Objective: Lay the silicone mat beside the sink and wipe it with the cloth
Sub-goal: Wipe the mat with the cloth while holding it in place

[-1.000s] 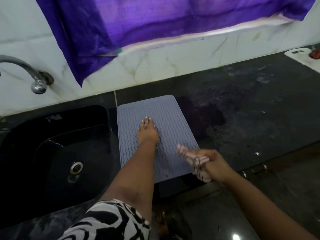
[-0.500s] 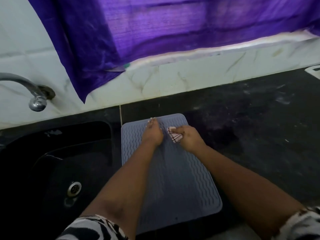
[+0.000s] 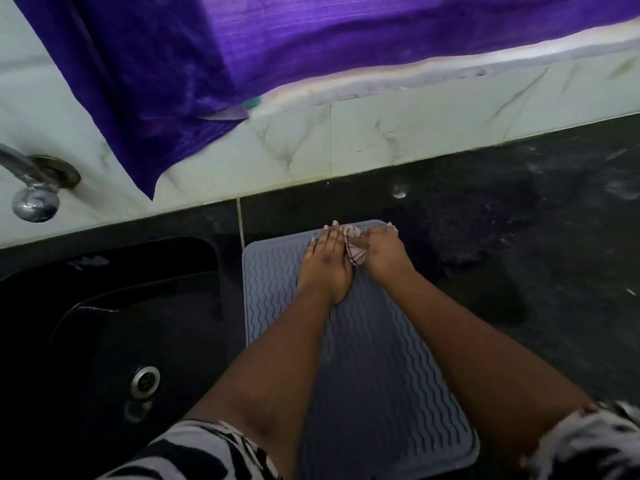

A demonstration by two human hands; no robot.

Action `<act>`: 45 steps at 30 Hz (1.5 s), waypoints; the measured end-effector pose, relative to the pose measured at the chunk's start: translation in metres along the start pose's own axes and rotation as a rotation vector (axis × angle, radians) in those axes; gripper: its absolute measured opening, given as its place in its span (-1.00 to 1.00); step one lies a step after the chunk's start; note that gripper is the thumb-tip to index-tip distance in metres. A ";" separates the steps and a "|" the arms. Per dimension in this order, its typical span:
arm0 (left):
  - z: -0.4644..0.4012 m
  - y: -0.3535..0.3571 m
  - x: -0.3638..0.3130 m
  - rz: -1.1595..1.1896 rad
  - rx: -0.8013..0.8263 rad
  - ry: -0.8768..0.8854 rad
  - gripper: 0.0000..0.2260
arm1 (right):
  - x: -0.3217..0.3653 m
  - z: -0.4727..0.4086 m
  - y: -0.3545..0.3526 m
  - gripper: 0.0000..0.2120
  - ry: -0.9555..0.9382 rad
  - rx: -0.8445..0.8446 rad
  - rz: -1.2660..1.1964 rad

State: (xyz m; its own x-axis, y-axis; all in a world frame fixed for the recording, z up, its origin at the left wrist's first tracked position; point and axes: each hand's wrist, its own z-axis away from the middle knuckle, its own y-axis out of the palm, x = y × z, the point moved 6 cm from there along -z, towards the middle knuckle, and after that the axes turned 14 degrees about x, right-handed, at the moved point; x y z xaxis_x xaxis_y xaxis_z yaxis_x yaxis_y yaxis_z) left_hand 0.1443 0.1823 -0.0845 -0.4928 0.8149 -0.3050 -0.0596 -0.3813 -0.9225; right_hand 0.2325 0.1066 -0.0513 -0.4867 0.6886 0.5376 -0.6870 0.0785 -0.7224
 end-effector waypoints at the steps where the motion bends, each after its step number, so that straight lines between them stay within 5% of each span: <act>1: 0.000 0.000 0.000 0.001 0.001 -0.002 -0.47 | -0.004 0.015 0.006 -0.51 0.002 0.009 0.004; 7: 0.004 -0.002 -0.001 0.035 -0.002 -0.005 -0.48 | -0.041 0.126 0.044 -0.60 -0.028 0.183 0.263; 9: 0.004 -0.002 0.000 0.033 0.001 -0.009 -0.48 | -0.038 0.123 0.033 -0.67 0.068 0.269 0.149; 12: 0.005 -0.003 -0.001 0.028 0.009 -0.009 -0.47 | -0.011 0.084 -0.011 -0.83 0.042 0.136 -0.030; 18: 0.002 0.000 0.000 0.020 0.014 -0.018 -0.47 | 0.014 0.031 -0.010 -0.63 -0.016 -0.009 0.118; 26: 0.002 0.000 0.001 0.028 0.012 -0.013 -0.48 | -0.048 0.146 0.049 -0.66 -0.028 0.035 0.226; 29: 0.006 -0.003 -0.004 0.030 -0.010 0.010 -0.49 | -0.047 0.154 0.036 -0.83 0.024 0.136 -0.029; 32: 0.014 -0.011 -0.022 0.154 -0.058 0.016 -0.49 | -0.027 0.129 0.002 -0.87 -0.042 0.007 -0.270; 37: 0.063 0.013 -0.046 0.248 -0.126 0.015 -0.64 | -0.025 0.103 0.022 -0.66 -0.028 0.032 0.148; 45: 0.063 0.033 -0.044 0.161 -0.069 0.030 -0.55 | -0.060 0.199 0.067 -0.60 -0.101 0.040 0.266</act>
State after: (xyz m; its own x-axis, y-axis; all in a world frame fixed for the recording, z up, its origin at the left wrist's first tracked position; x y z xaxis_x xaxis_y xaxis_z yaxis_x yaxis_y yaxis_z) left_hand 0.1092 0.1067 -0.0868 -0.4645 0.7588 -0.4565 0.0787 -0.4780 -0.8748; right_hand 0.1082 -0.0727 -0.0450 -0.7026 0.6055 0.3737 -0.5476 -0.1248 -0.8274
